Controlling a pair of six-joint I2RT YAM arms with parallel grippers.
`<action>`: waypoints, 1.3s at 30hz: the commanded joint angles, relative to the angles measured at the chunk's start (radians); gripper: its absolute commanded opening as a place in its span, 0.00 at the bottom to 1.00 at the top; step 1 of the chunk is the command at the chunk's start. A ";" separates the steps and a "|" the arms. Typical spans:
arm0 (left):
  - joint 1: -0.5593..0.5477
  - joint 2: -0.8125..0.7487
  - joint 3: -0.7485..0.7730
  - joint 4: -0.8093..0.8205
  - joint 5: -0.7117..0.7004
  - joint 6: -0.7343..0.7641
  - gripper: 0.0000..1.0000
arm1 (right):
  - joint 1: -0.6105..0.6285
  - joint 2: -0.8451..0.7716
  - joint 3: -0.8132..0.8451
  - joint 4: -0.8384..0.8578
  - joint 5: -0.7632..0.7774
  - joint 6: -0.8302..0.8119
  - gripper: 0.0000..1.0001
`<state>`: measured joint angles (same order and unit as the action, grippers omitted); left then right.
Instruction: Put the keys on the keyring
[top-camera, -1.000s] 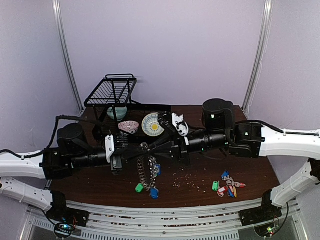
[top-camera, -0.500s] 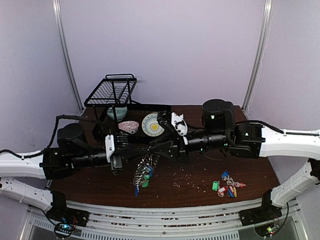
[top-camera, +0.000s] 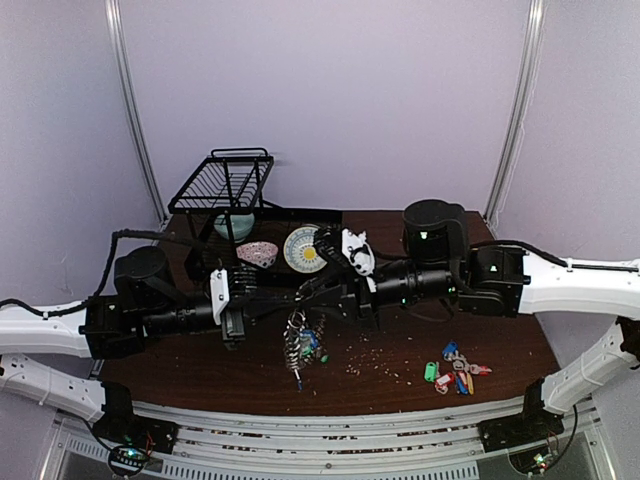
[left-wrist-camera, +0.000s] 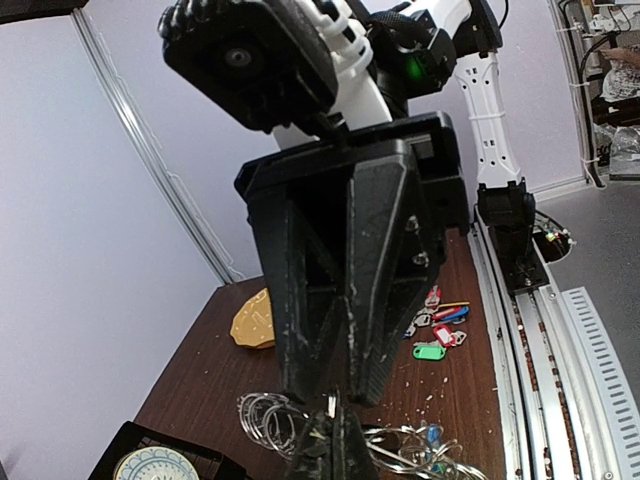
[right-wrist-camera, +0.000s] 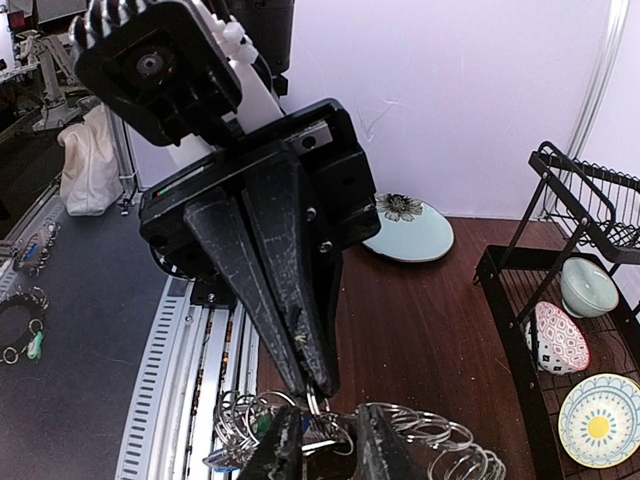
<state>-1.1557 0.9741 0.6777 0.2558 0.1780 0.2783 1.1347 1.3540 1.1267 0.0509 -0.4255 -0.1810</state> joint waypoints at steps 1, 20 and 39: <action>-0.001 -0.006 0.039 0.074 -0.012 -0.012 0.00 | 0.002 -0.014 -0.006 -0.018 -0.042 -0.022 0.19; -0.001 0.016 0.045 0.076 0.012 -0.044 0.00 | -0.017 -0.051 -0.020 0.000 -0.052 -0.031 0.00; -0.001 -0.012 0.046 -0.055 0.107 0.190 0.50 | -0.064 -0.121 0.085 -0.253 -0.318 -0.105 0.00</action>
<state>-1.1557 0.9417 0.6933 0.2489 0.2249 0.3950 1.0729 1.2495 1.1427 -0.1280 -0.6239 -0.2371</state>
